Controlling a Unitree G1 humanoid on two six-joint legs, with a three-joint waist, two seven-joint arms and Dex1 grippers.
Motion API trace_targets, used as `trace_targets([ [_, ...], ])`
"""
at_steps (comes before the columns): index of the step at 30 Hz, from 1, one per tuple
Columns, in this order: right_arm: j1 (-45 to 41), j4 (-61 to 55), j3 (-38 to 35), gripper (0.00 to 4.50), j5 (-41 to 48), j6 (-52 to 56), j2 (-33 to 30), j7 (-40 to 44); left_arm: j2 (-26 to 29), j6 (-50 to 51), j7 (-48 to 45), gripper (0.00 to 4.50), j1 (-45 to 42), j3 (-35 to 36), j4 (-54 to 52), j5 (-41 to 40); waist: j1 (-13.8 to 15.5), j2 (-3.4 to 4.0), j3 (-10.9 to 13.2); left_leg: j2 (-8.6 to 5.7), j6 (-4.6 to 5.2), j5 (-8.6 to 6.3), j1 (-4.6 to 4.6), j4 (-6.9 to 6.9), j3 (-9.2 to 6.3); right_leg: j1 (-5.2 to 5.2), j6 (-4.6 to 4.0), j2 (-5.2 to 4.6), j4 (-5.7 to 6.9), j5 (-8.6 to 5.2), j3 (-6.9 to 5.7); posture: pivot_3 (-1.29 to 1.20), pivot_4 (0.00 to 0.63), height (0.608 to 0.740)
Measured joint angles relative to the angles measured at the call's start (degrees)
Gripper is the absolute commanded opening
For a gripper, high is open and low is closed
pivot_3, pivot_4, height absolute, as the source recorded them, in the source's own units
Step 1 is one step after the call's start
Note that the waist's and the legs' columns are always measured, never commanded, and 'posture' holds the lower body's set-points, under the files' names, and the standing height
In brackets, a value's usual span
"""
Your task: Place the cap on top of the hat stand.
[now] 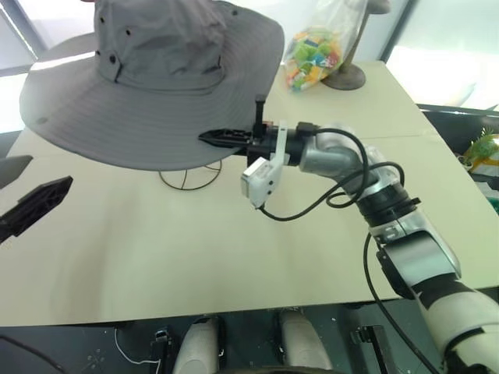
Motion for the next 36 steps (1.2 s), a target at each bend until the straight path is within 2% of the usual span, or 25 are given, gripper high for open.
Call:
trace_targets([
  [4, 0.9, 0.0, 0.3, 0.04, 2.3, 0.8, 0.2, 2.0, 0.0, 0.0, 0.1, 4.5, -0.4, -0.3, 0.0, 0.0, 0.0, 0.0, 0.0, 0.0, 0.02, -0.01, 0.0, 0.0, -0.01, 0.0, 0.0, -0.01, 0.0, 0.0, 0.0, 0.0, 0.15, 0.739],
  [5, 0.9, -0.1, 0.3, 0.32, 2.6, 0.9, 0.2, 2.3, 0.0, 0.0, 0.2, 4.5, -0.4, -0.3, 0.0, 0.1, 0.0, 0.0, 0.0, 0.0, 0.03, -0.02, 0.0, 0.0, -0.01, 0.0, 0.0, -0.01, 0.0, 0.0, 0.0, 0.0, 0.15, 0.739],
  [7, 0.9, -0.1, 0.3, 0.92, 3.0, 1.3, 0.2, 2.9, 0.0, -0.1, 0.2, 4.5, -0.6, -0.4, 0.0, 0.1, 0.0, 0.0, 0.0, 0.0, 0.03, -0.02, 0.0, 0.0, -0.01, 0.0, 0.0, -0.01, 0.0, 0.0, 0.0, 0.0, 0.15, 0.739],
  [8, 0.9, -0.1, 0.3, 1.36, 3.2, 1.4, 0.2, 3.1, 0.0, -0.1, 0.2, 4.5, -0.7, -0.6, 0.0, 0.1, 0.0, 0.0, 0.0, 0.0, 0.04, -0.03, 0.0, 0.0, -0.01, 0.0, 0.0, -0.01, 0.0, 0.0, 0.0, 0.0, 0.15, 0.739],
  [14, 1.0, -0.1, 0.2, 4.44, 3.3, 2.2, 0.1, 3.7, 0.0, -0.1, 0.1, 4.5, -1.5, -0.9, 0.3, 0.2, 0.0, 0.0, 0.0, 0.0, 0.03, -0.02, 0.0, 0.0, -0.01, 0.0, 0.0, -0.02, 0.0, 0.0, 0.0, 0.0, 0.15, 0.739],
  [15, 1.1, -0.2, 0.2, 4.48, 3.2, 2.2, 0.0, 3.6, 0.0, -0.1, 0.1, 4.5, -1.5, -1.0, 0.3, 0.2, 0.0, 0.0, 0.0, 0.0, 0.03, -0.02, 0.0, 0.0, -0.01, 0.0, 0.0, -0.02, 0.0, 0.0, 0.0, 0.0, 0.15, 0.739],
  [25, 1.6, -0.3, 0.2, 4.48, -2.0, 0.8, -1.4, 0.3, 0.3, -0.1, -0.7, 4.5, -2.9, -2.6, 1.5, 1.6, 0.0, 0.0, 0.0, -0.01, 0.0, 0.0, 0.0, 0.0, 0.0, -0.01, 0.0, 0.0, 0.0, 0.0, 0.0, 0.0, 0.15, 0.739],
  [28, 1.5, -0.3, 0.2, 3.66, -2.1, 1.3, -1.4, 0.0, 0.3, -0.2, -1.0, 4.5, -3.6, -3.1, 1.9, 2.0, 0.1, 0.0, 0.0, -0.01, 0.01, 0.0, 0.0, 0.0, -0.01, 0.0, 0.0, 0.0, 0.0, 0.0, 0.0, 0.0, 0.15, 0.739],
  [33, 0.3, -0.3, 0.1, 1.0, -4.4, 1.2, -1.7, -1.8, 0.2, -0.2, -1.1, 4.5, -3.9, -4.0, 1.9, 2.4, 0.1, 0.0, 0.0, -0.01, 0.0, 0.0, 0.0, 0.0, -0.01, 0.0, 0.0, 0.0, 0.0, 0.0, 0.0, 0.0, 0.15, 0.739],
  [35, 0.2, -0.3, 0.1, 0.08, -6.0, 1.1, -2.4, -2.7, 0.2, -0.2, -1.1, 4.5, -3.9, -4.1, 1.9, 2.4, 0.1, 0.0, 0.0, -0.01, 0.0, 0.0, 0.0, 0.0, -0.01, 0.0, 0.0, -0.01, -0.01, 0.0, 0.0, 0.0, 0.15, 0.739],
  [36, 0.2, -0.3, 0.1, 0.08, -6.9, 0.9, -2.9, -3.1, 0.2, -0.2, -1.1, 4.5, -3.9, -4.1, 1.9, 2.4, 0.1, 0.0, 0.0, -0.01, 0.0, 0.0, 0.0, 0.0, 0.0, -0.01, 0.0, -0.01, -0.01, 0.0, 0.0, 0.0, 0.15, 0.739],
])
